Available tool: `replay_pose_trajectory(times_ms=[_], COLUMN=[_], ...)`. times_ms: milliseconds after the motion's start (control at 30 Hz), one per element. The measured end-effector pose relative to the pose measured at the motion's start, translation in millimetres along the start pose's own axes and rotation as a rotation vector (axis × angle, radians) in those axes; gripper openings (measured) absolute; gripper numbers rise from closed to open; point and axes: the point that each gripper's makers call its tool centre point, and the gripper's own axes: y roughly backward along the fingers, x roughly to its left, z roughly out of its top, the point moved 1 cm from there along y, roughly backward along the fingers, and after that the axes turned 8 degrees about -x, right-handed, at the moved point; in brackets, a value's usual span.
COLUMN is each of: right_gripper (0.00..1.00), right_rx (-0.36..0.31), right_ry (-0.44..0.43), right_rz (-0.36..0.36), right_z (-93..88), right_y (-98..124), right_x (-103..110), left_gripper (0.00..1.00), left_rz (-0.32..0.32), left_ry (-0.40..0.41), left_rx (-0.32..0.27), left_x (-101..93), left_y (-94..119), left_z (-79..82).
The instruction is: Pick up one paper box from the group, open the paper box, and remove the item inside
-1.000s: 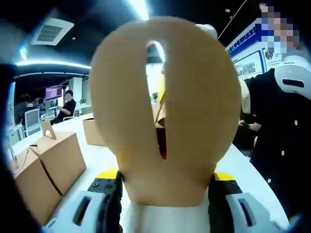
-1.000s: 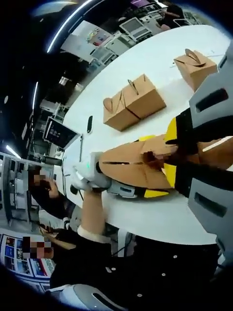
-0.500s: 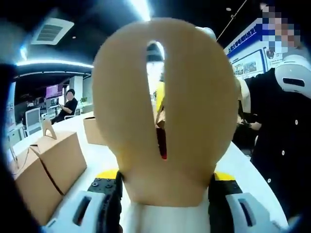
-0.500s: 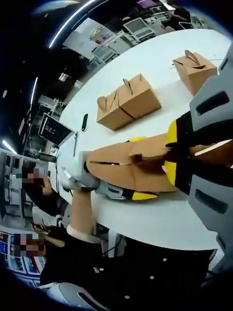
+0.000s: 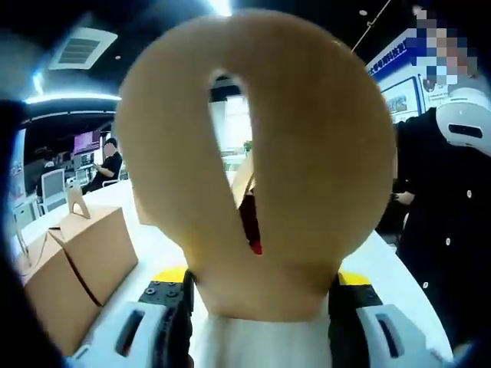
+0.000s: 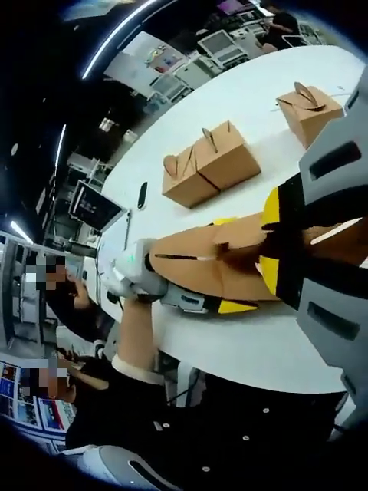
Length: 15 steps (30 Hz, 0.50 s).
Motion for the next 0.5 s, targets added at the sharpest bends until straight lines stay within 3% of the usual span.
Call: replay_pose_trajectory(times_ms=[267,433,500], right_gripper=[0.23,0.23,0.23], right_rx=[-0.058,-0.062,-0.059], right_ry=[-0.02,-0.04,-0.043], right_rz=[-0.036,-0.05,-0.052], right_z=[6.8,0.2,-2.7], right_y=[18.1,25.8,25.3], right_x=[-3.7,-4.5,-3.2], left_gripper=[0.72,0.73,0.73], left_rz=[0.038,0.125,0.162], left_ry=[0.003,0.012,0.003], left_rx=[0.0,-0.051,-0.042], left_x=[-5.5,-11.8,-15.4], left_y=[12.9,41.6,53.6], left_z=[0.5,13.9,17.6])
